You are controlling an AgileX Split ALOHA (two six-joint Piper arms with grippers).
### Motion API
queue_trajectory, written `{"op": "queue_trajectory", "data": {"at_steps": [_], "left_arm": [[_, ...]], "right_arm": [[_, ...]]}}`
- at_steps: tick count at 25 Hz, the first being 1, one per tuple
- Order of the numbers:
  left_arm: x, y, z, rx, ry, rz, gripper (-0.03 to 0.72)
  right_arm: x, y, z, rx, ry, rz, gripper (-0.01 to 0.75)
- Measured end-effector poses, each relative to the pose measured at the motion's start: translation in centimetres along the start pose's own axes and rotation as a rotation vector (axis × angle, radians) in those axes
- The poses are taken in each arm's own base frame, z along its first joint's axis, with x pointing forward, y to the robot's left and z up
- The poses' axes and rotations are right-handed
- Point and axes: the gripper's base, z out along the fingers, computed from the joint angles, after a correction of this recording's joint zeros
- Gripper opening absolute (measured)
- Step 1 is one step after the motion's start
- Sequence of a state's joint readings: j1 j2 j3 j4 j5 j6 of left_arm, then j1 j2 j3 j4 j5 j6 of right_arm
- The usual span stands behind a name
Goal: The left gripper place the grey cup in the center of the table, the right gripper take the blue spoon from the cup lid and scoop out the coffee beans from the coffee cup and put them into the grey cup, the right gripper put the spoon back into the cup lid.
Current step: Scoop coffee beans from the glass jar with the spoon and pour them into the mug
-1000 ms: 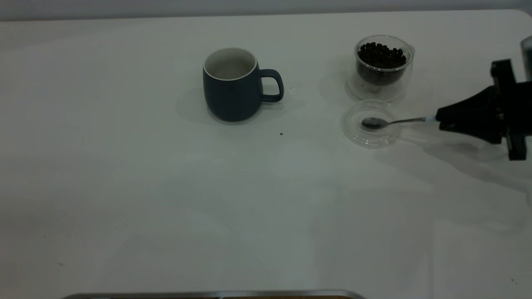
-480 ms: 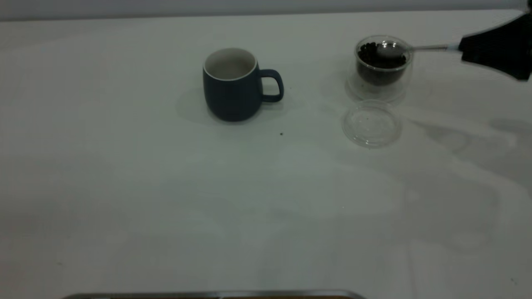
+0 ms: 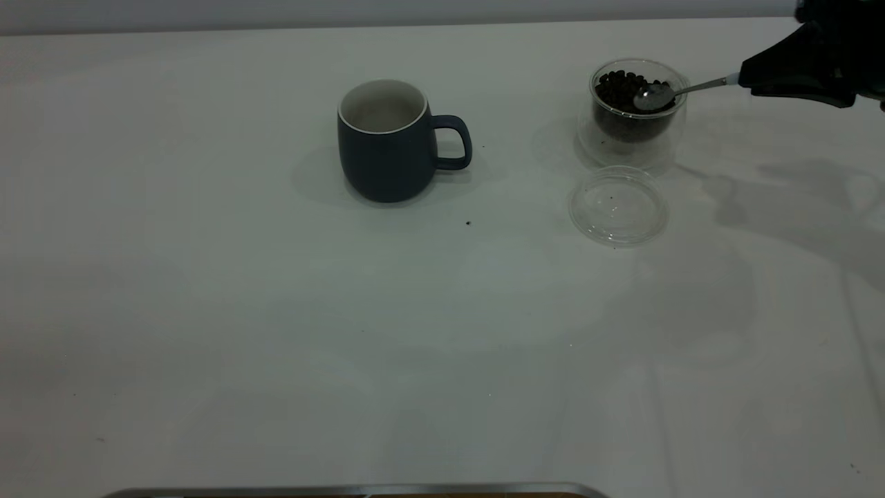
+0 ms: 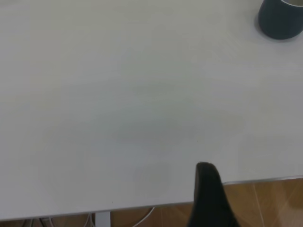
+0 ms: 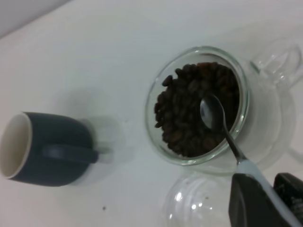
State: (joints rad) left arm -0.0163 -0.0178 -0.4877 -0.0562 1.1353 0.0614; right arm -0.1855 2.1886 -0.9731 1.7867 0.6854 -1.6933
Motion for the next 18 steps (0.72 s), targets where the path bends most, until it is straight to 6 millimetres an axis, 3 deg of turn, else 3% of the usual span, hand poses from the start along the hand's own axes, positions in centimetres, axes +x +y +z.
{"op": "queue_trajectory", "data": {"at_steps": [9,18], "left_arm": [[0.0,0.0,0.0,0.000,0.000,0.000,0.545],[0.0,0.0,0.0,0.000,0.000,0.000,0.545]], "right_arm": [[-1.0,0.9,0.8,0.019,-0.010,-0.023,0.101],[0.2,0.8,2.1,-0.007,0.033,0.087,0.101]]}}
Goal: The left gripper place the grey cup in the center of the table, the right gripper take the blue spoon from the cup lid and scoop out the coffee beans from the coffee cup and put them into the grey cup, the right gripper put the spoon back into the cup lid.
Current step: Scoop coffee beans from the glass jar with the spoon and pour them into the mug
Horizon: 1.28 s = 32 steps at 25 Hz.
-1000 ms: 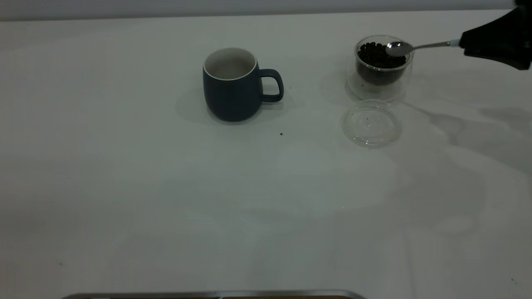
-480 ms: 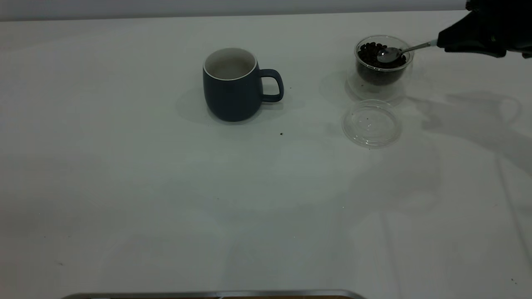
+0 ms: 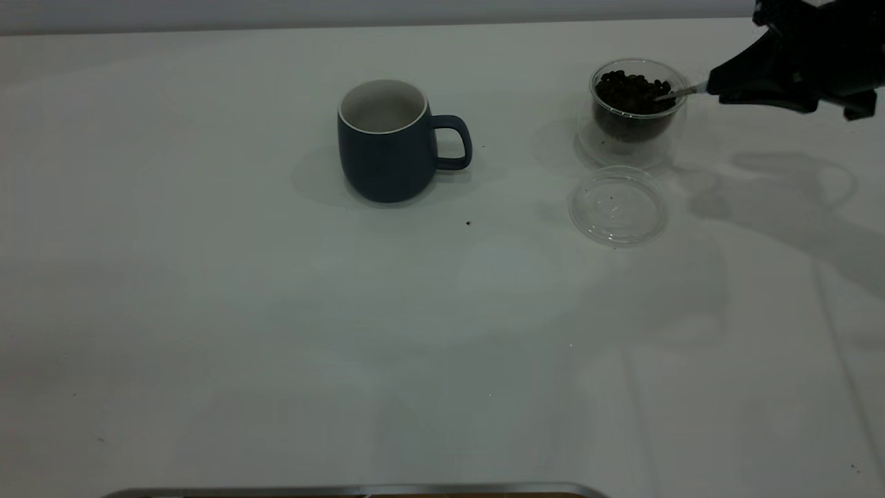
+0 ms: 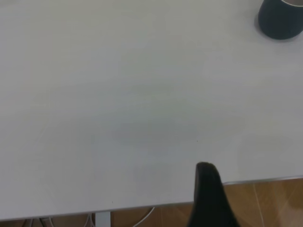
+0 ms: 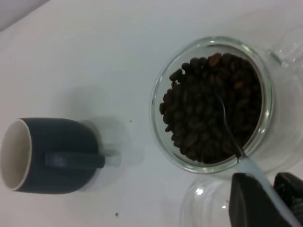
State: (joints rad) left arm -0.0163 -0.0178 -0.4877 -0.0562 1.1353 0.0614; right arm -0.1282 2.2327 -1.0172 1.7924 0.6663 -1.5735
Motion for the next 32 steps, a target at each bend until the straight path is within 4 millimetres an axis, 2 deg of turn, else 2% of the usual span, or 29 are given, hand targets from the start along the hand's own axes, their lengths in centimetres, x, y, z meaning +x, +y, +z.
{"op": "queue_trajectory", "data": {"at_steps": [6,16,25,32], "left_arm": [[0.0,0.0,0.0,0.000,0.000,0.000,0.545],[0.0,0.0,0.0,0.000,0.000,0.000,0.545],[0.0,0.0,0.0,0.000,0.000,0.000,0.545],[0.0,0.0,0.0,0.000,0.000,0.000,0.545]], "right_arm": [[0.2,-0.1,0.1,-0.022,0.006,0.104,0.101],[-0.3,-1.5,-1.0,-0.124,-0.021,0.229,0.101],[0.8,-3.8,-1.0,-0.240,-0.010,0.343,0.101],[0.3,-3.8,-1.9,-0.346,-0.034,0.359,0.101]]}}
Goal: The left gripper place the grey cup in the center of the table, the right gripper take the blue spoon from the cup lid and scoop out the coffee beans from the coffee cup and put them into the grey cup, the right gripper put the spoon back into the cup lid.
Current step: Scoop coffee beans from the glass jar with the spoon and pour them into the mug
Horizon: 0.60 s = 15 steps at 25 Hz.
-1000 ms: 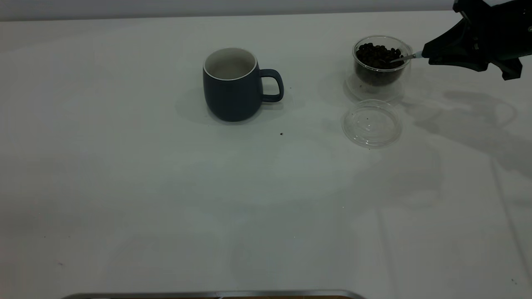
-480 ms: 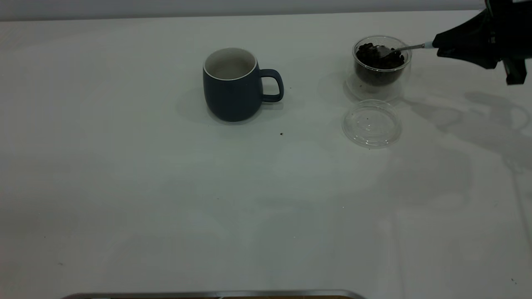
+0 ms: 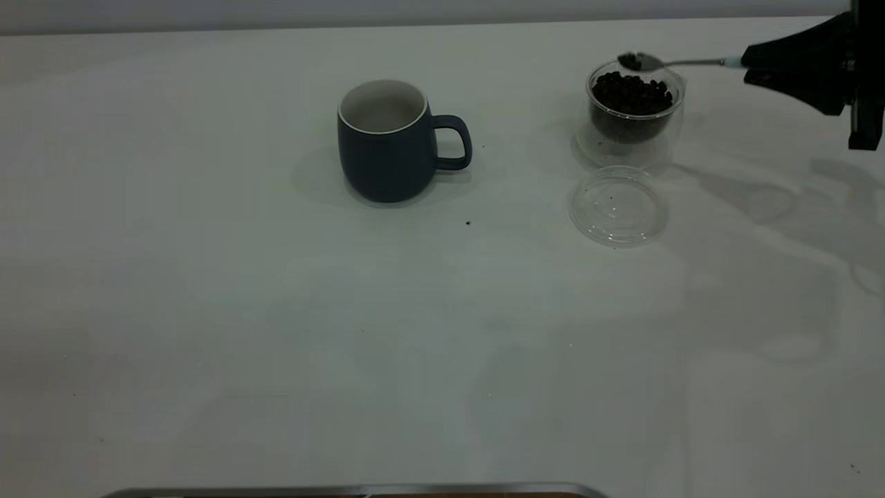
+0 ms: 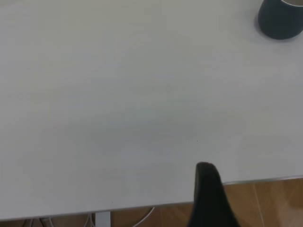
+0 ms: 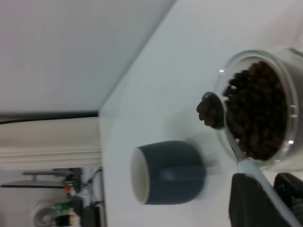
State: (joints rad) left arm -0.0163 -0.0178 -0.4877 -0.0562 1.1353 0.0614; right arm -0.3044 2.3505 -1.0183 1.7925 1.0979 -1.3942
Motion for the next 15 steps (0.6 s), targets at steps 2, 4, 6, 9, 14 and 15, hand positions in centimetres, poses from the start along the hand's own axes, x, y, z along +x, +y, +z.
{"op": "queue_trajectory", "data": {"at_steps": [2,4,6,9,14,15], "left_arm": [[0.0,0.0,0.0,0.000,0.000,0.000,0.545],[0.0,0.0,0.0,0.000,0.000,0.000,0.545],[0.0,0.0,0.0,0.000,0.000,0.000,0.545],[0.0,0.0,0.0,0.000,0.000,0.000,0.545],[0.0,0.0,0.0,0.000,0.000,0.000,0.545],[0.0,0.0,0.0,0.000,0.000,0.000,0.545]], "right_arm": [[0.0,0.2,0.0,-0.023,0.003,0.000,0.101],[0.1,0.3,0.1,-0.030,0.009,-0.001,0.101],[0.3,0.5,0.4,-0.033,0.020,-0.005,0.101],[1.0,1.1,1.5,-0.039,0.055,-0.012,0.101],[2.3,2.8,4.2,-0.063,0.132,-0.047,0.101],[2.7,3.3,4.9,-0.070,0.152,-0.058,0.101]]}}
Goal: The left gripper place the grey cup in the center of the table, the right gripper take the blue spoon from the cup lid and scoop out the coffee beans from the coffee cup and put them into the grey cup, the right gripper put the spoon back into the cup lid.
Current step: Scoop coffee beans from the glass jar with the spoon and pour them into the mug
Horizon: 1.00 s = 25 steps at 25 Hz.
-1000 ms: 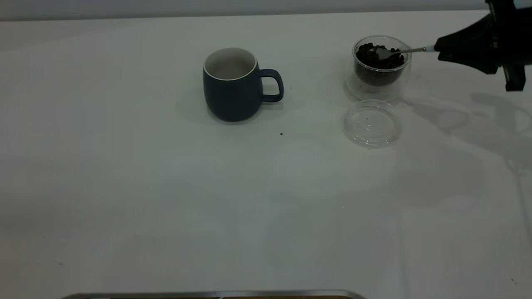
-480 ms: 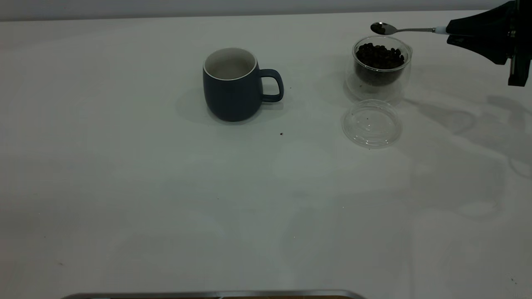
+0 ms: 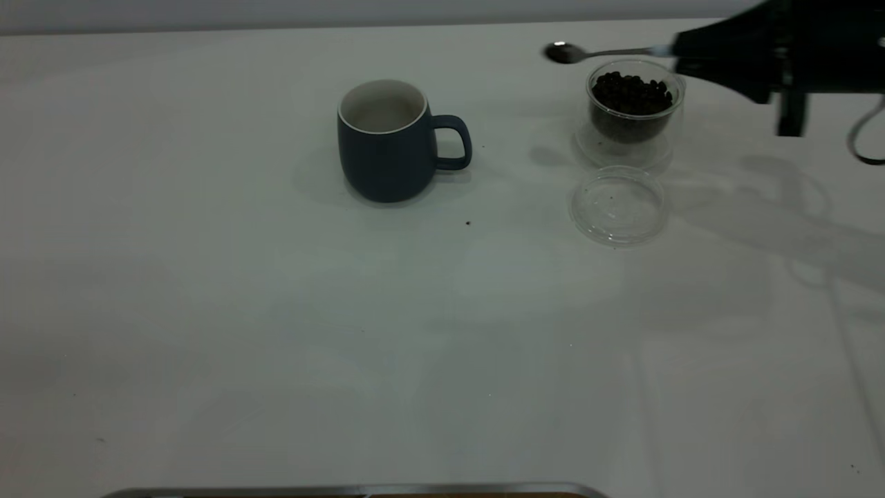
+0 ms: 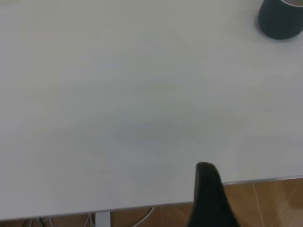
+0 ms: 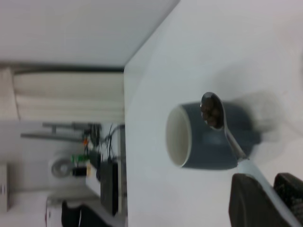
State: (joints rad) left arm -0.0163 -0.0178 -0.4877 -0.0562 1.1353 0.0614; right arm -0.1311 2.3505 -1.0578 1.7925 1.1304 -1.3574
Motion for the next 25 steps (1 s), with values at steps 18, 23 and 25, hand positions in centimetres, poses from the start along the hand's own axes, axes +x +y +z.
{"op": "queue_trajectory", "data": {"at_steps": [18,23,25], "left_arm": [[0.0,0.0,0.0,0.000,0.000,0.000,0.545],[0.0,0.0,0.0,0.000,0.000,0.000,0.545],[0.0,0.0,0.0,0.000,0.000,0.000,0.545]], "right_arm": [[3.0,6.1,11.2,0.078,0.174,-0.191,0.101],[2.8,5.7,11.8,0.167,0.143,-0.270,0.101],[2.7,5.6,11.8,0.181,0.142,-0.345,0.101]]}}
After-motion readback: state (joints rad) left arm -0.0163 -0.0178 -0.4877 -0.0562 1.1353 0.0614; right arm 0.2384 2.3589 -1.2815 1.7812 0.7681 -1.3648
